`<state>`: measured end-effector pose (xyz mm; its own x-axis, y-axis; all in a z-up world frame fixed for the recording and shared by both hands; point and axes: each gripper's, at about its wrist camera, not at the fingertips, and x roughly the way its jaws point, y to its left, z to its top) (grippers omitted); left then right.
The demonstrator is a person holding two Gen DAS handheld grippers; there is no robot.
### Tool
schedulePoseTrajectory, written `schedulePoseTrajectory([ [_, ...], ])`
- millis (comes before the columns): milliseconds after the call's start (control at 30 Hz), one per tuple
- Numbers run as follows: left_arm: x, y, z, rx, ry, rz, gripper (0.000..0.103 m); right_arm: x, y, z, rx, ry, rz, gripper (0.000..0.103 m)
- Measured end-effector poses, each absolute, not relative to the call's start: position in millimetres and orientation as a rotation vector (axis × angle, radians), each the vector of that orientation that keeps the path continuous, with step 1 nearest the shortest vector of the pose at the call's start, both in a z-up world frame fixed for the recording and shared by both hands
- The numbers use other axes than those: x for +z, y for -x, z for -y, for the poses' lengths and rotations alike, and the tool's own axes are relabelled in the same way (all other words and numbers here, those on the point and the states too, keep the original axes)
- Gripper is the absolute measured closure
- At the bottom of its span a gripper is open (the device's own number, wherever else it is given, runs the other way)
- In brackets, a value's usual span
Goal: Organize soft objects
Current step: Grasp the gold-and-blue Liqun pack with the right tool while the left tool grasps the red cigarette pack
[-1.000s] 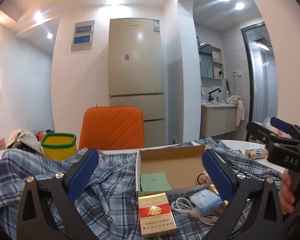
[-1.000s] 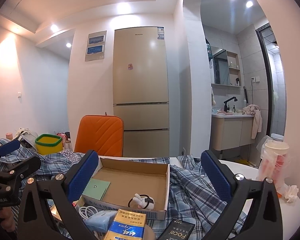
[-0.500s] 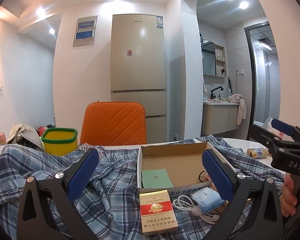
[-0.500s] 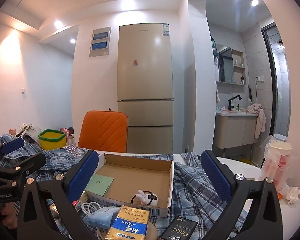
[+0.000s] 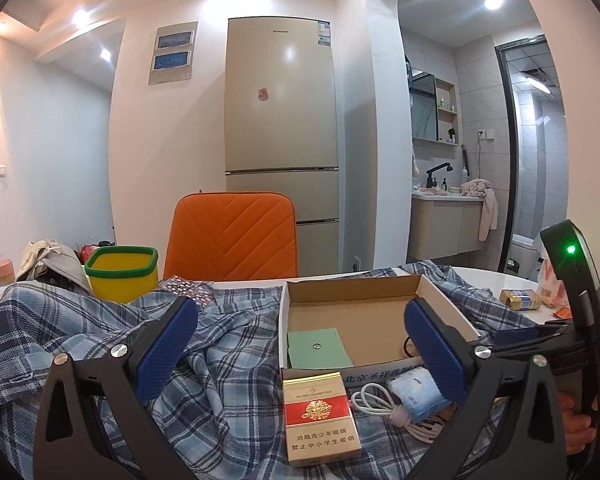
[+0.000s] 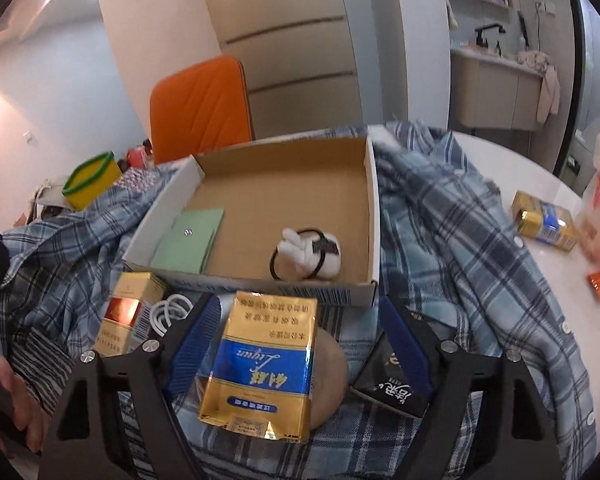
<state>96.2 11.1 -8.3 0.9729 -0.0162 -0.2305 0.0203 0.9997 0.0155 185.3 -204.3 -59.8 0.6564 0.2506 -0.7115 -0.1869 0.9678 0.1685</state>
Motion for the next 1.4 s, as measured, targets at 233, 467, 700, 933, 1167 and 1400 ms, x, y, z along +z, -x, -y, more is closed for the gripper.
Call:
schedulePoseTrajectory([
  [233,-10,-103,-16,-0.008,-0.002,-0.263,0.0,-68,-185,194,0.281,-0.044,-0.858,0.023],
  [467,-13,-107,-17,-0.02,0.007,-0.291,0.0,-73,-187,192,0.298,-0.023,-0.9,0.029],
  [700,-20,-120,-25,-0.055,0.058,-0.384,0.0,-67,-179,187,0.287,0.017,-0.851,0.046],
  [933,-38,-142,-12,-0.089,0.019,-0.577,0.0,-43,-160,190,0.28,0.011,-0.685,0.046],
  [1167,-61,-163,-3,-0.102,-0.012,-0.754,0.003,-24,-139,182,0.236,0.07,-0.523,0.046],
  [1400,-71,-169,-12,-0.136,0.06,-0.84,0.022,-24,-130,170,0.247,0.133,-0.498,0.046],
])
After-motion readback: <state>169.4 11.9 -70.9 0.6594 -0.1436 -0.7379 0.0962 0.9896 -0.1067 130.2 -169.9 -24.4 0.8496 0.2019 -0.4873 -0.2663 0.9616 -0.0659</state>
